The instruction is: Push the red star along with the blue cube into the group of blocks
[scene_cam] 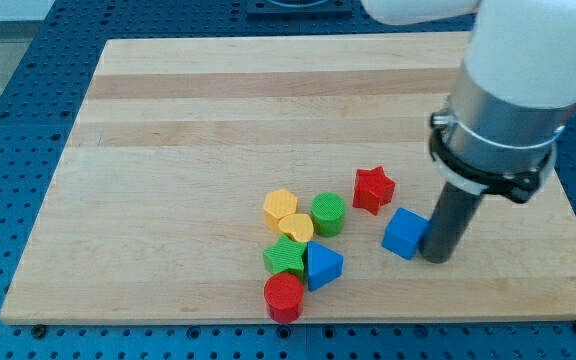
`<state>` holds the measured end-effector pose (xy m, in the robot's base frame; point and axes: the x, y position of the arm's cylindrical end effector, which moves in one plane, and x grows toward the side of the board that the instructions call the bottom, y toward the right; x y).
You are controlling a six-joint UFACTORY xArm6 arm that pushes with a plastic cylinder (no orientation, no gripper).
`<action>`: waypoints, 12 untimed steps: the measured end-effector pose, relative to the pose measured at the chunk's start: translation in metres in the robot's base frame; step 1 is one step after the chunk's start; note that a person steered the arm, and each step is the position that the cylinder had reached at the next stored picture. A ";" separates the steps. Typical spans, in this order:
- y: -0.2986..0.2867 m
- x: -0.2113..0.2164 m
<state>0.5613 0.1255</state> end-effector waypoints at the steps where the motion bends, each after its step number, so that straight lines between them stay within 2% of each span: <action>1: -0.026 0.000; 3: -0.047 0.001; 4: 0.008 0.039; 5: 0.055 0.027; 7: 0.046 -0.118; 8: 0.023 -0.142; 12: -0.050 -0.113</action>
<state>0.4479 0.0759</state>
